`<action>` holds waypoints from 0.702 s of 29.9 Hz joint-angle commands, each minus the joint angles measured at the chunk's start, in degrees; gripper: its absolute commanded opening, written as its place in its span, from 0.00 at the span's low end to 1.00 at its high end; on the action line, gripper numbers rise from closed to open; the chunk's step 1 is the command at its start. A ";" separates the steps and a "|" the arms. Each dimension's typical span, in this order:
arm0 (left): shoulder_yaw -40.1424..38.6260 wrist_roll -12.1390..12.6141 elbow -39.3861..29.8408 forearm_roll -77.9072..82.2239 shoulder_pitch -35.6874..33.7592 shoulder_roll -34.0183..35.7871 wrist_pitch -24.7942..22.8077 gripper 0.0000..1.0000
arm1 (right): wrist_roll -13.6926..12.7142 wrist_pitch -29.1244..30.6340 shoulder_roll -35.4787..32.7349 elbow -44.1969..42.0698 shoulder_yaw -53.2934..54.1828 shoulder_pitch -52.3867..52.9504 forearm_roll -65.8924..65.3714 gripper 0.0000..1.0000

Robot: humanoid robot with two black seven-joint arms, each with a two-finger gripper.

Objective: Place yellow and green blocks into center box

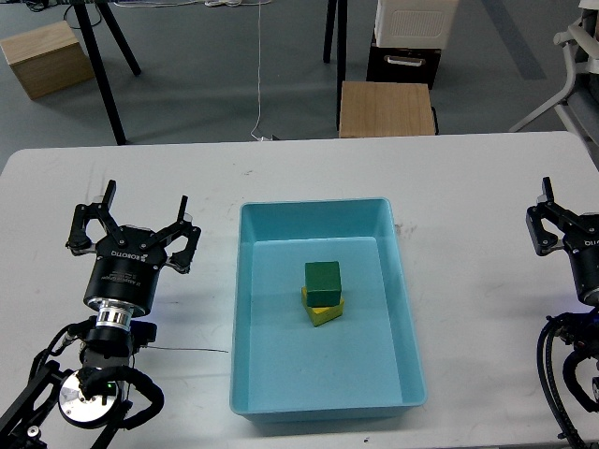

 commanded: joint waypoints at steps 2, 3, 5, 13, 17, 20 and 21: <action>-0.39 -0.11 0.01 0.01 0.50 -1.53 -0.46 1.00 | 0.22 0.12 0.00 -0.25 -0.47 -0.36 -0.72 0.99; -0.48 -0.11 -0.08 0.01 0.50 -1.53 -0.46 1.00 | 0.22 0.30 0.00 -0.26 -0.65 -0.36 -0.73 0.99; -0.39 -0.63 -0.08 0.01 0.50 -1.62 -0.46 1.00 | 0.31 0.30 0.00 -0.34 -0.65 -0.36 -0.64 0.99; -0.30 -1.25 -0.52 -0.08 1.20 -1.71 -0.46 1.00 | 0.22 3.02 0.00 -0.26 -1.00 -0.71 -0.46 0.99; -0.30 -1.16 -0.78 -0.08 1.29 -1.71 -0.46 1.00 | 0.22 4.52 0.00 -0.26 -1.00 -0.71 -0.38 0.99; -0.30 -0.99 -0.78 -0.08 1.38 -1.71 -0.55 1.00 | 0.22 4.61 0.00 -0.34 -1.00 -0.71 -0.29 0.99; -0.30 -0.98 -0.78 -0.08 1.38 -1.71 -0.55 1.00 | 0.22 4.61 0.00 -0.34 -1.09 -0.71 -0.37 0.99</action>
